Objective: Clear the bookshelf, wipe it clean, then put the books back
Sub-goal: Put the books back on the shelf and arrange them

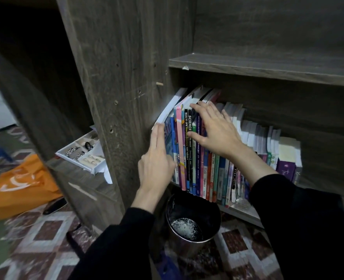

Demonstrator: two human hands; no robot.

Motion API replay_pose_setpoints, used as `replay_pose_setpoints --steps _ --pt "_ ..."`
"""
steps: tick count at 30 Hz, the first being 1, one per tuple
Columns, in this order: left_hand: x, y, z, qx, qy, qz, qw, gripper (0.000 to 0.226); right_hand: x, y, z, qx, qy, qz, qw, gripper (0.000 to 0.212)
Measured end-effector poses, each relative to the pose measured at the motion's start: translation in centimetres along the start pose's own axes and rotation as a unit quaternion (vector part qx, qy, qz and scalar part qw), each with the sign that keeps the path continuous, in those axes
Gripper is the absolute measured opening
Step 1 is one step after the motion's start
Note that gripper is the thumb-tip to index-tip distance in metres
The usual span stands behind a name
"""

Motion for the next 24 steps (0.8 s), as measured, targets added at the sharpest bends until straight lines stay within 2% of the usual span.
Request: replay_pose_setpoints --steps 6,8,19,21,24 --pt "1.1 -1.0 -0.4 -0.002 -0.014 0.058 0.998 0.074 0.0 0.0 -0.1 -0.002 0.004 0.000 1.000 0.078" --pt "0.8 -0.8 -0.1 0.004 -0.012 0.060 0.998 0.079 0.0 0.0 -0.2 -0.003 0.004 0.002 1.000 0.078" --pt "3.9 -1.2 1.1 -0.003 -0.015 0.121 0.992 0.074 0.0 0.1 -0.1 -0.002 0.002 -0.003 1.000 0.079" --pt "4.3 -1.1 0.3 0.036 -0.036 0.133 0.990 0.074 0.0 0.1 0.0 -0.001 0.004 -0.003 1.000 0.079" --pt "4.0 -0.6 0.4 0.162 -0.040 0.153 0.974 0.081 0.0 0.1 0.0 0.000 0.008 -0.004 1.000 0.079"
Point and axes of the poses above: each hand's wrist, its own x-axis away from the middle knuckle, its own y-axis out of the palm, z = x × y, the point moved 9 cm from there along -x, towards the middle knuckle, and after that the axes turned 11 degrees about y, right-handed, at the moved point
